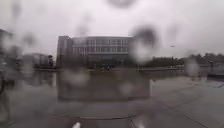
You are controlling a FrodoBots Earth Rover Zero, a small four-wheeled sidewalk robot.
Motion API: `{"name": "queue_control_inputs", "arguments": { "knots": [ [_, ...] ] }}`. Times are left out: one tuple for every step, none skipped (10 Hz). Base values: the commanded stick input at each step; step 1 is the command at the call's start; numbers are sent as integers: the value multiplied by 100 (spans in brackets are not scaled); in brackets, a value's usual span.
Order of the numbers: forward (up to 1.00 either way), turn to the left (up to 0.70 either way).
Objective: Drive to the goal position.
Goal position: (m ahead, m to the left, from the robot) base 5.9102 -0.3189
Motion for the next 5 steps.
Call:
{"name": "queue_control_inputs", "arguments": {
  "knots": [
    [70, 1],
    [70, 1],
    [70, 1],
    [70, 1],
    [70, 1]
  ]
}}
